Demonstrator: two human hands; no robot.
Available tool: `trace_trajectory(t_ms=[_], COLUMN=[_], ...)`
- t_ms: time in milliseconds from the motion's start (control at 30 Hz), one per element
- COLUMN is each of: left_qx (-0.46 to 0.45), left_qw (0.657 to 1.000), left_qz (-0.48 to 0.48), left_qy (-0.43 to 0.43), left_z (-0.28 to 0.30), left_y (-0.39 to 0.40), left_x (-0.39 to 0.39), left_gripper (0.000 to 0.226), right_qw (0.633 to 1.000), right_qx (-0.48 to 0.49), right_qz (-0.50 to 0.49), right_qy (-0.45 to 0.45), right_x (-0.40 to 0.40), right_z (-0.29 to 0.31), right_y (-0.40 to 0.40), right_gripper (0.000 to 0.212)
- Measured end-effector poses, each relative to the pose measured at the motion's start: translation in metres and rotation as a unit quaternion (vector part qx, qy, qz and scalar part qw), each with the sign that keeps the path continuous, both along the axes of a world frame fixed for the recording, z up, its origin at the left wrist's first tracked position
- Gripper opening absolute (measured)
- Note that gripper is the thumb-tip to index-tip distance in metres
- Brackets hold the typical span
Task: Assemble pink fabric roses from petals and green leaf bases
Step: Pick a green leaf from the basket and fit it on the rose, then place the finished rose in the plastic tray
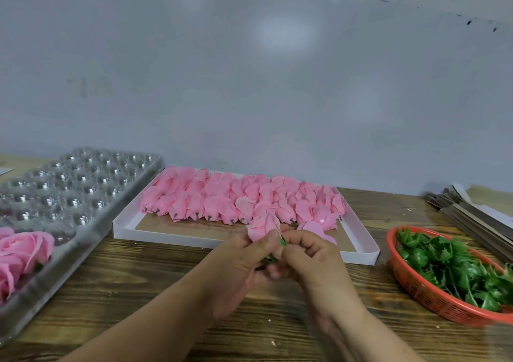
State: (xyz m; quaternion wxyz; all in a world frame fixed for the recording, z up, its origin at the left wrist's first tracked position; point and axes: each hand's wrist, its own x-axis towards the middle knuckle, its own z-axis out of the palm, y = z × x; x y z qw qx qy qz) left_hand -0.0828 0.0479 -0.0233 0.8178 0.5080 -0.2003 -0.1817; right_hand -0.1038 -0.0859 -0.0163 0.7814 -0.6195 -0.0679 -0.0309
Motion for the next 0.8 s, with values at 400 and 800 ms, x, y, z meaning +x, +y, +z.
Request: trace_trajectory(t_ms=[400, 800], left_qx=[0.28, 0.366], left_qw=[0.94, 0.849], left_qz=[0.086, 0.358], left_qy=[-0.175, -0.126], left_z=[0.028, 0.054], left_y=[0.029, 0.171], left_x=[-0.002, -0.02], left_gripper=[0.03, 0.05], right_qw=[0.991, 0.982], right_qx=[0.037, -0.117], right_qz=[0.12, 0.12], right_qy=[0.043, 0.088], right_x=[0.0, -0.002], right_z=[0.002, -0.007], right_y=[-0.003, -0.001], right_gripper=[0.027, 0.031])
